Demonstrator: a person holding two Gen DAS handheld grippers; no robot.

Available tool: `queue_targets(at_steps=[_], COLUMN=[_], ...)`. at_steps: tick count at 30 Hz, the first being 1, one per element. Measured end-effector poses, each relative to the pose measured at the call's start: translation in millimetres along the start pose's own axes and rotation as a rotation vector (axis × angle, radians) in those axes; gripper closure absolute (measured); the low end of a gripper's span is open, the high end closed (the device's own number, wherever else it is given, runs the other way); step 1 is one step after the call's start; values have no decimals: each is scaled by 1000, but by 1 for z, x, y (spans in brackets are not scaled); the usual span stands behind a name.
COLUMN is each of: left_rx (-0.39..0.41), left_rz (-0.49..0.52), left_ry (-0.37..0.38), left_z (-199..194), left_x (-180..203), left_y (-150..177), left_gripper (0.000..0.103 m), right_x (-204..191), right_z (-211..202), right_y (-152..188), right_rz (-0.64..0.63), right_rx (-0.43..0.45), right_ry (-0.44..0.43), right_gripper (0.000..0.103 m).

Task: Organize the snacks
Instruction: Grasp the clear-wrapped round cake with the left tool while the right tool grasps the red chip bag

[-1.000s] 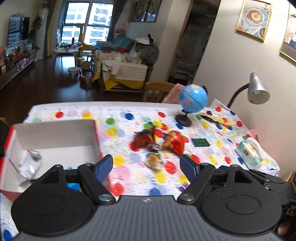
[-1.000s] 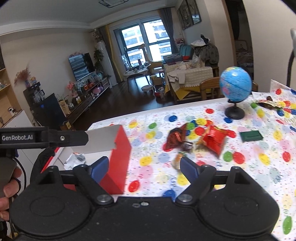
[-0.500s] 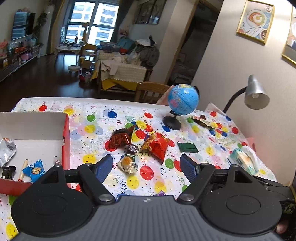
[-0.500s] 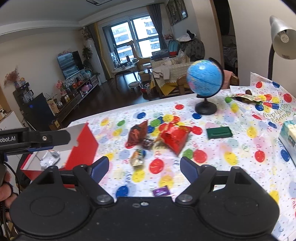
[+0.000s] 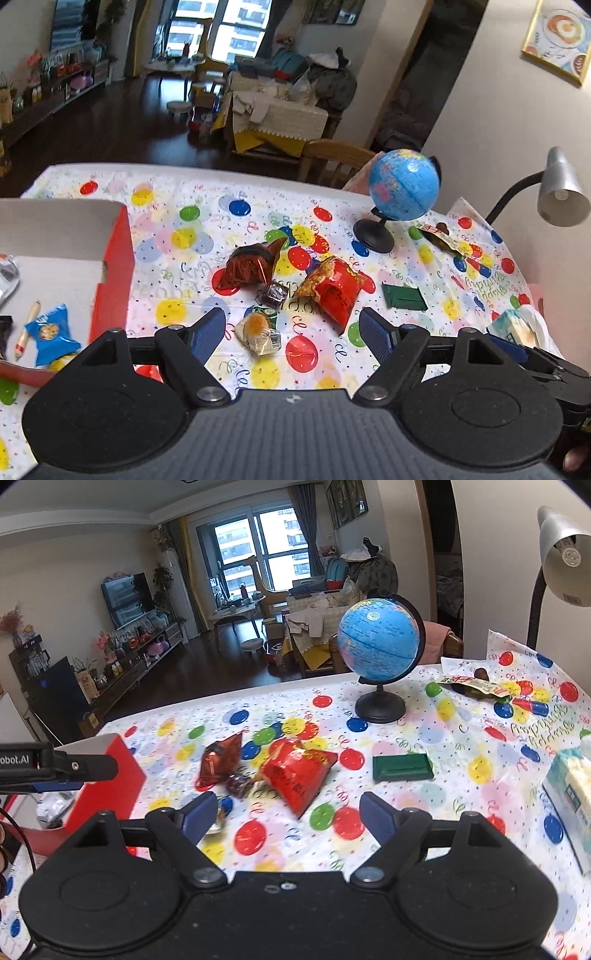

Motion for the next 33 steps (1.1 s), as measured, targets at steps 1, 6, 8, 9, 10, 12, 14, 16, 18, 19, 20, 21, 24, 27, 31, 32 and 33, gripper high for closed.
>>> queue_targets(at_steps=[1,6,8,9,10,12,14,16,18,19,20,21,24,27,31,32,33], left_rx=[-11,-48,-60,-72,-84,-115,-137,-156,-172,-182,-187,-191,-216,-233,-252,-254,-252], left_rz=[3,36,55,66,71,73,66,52,37,36,36,36,40,39,43,46,52], left_ry=[-12,-67,-78,-78,-79,-92,-98,-113,-123,-129,-136,-138,-149,-162,-187,-193,-202], left_z=[6,37,50,56,63,76,89,101,111,117,123,127,141,153,166,169,171], left_x=[-1,-2,-3,-2,-3,-5,-9,-14,-18,-20,-21,-22,-23,-27,-33,-33,-34], left_y=[-1,-2,-2,-2,-2,-1,1,3,6,7,8,10,13,17,22,23,24], left_gripper=[24,24,24,24,24,24,24,24,24,24,24,24,24,24,25,25,25], right_x=[2,4,3,3,3,2,0,-3,-5,-5,-6,-7,-9,-12,-19,-19,-21], right_z=[5,38,53,60,67,81,94,106,119,127,133,140,156,170,186,190,193], right_y=[-2,-11,-15,-16,-18,-21,-25,-27,-28,-29,-29,-29,-29,-28,-27,-27,-27], right_rz=[-2,-36,-52,-57,-61,-72,-88,-121,-156,-163,-168,-177,-176,-166,-188,-190,-193], right_rx=[-4,-23,-31,-35,-40,-44,-50,-52,-57,-66,-80,-89,-104,-106,-113,-116,-120], right_ry=[1,-6,-10,-15,-19,-24,-32,-38,-35,-35,-37,-37,-32,-32,-26,-22,-21], right_gripper=[19,19,19,19,19,19,19,18,18,18,18,18,18,17,15,15,15])
Point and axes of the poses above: each gripper's, at about its wrist camera, not at the fingertips, and z roughly the way its jaws point, x to its right, y to its underside, the point moved 5 cm from there along z, roughly the way its jaws point, and after that the axes turned 6 degrees about y, right-handed, at the moved point
